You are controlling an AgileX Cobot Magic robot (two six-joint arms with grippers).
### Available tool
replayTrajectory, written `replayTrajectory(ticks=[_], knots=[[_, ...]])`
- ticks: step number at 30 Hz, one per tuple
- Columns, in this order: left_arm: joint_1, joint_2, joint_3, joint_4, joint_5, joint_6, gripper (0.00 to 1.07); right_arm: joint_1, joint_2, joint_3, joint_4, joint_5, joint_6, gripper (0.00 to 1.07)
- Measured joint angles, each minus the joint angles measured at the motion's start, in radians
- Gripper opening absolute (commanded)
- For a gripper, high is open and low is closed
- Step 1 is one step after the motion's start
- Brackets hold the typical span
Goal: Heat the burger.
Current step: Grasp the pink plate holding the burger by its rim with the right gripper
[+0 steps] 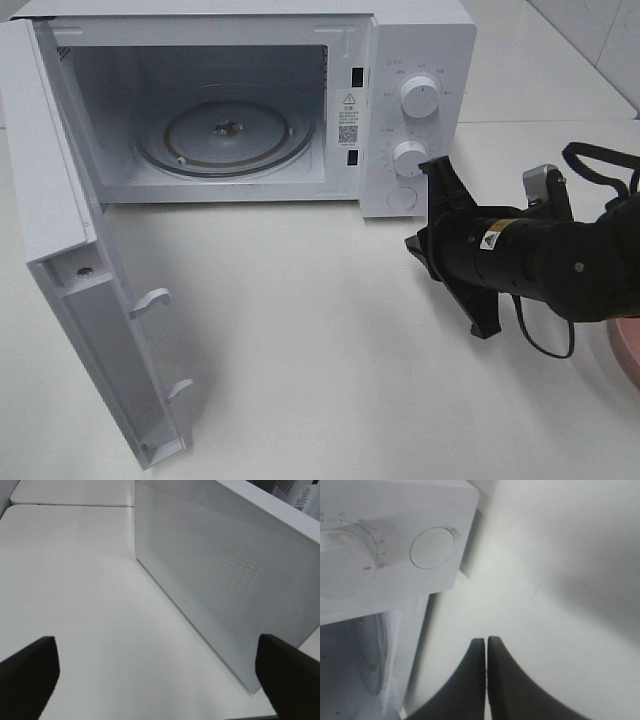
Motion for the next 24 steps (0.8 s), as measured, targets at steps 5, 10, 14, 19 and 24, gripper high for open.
replayTrajectory(ticks=[5, 10, 14, 19, 24], knots=[[0.000, 0.000, 0.000, 0.000, 0.000, 0.000, 1.00, 0.000, -0.058, 0.006, -0.007, 0.127, -0.143, 0.00], [0.000, 0.000, 0.000, 0.000, 0.000, 0.000, 1.00, 0.000, -0.127, 0.007, -0.007, 0.241, -0.334, 0.00], [0.000, 0.000, 0.000, 0.000, 0.000, 0.000, 1.00, 0.000, -0.168, 0.007, -0.007, 0.306, -0.440, 0.01], [0.000, 0.000, 0.000, 0.000, 0.000, 0.000, 1.00, 0.000, -0.240, 0.008, -0.007, 0.481, -0.687, 0.02], [0.000, 0.000, 0.000, 0.000, 0.000, 0.000, 1.00, 0.000, -0.262, 0.008, -0.007, 0.605, -0.849, 0.03]])
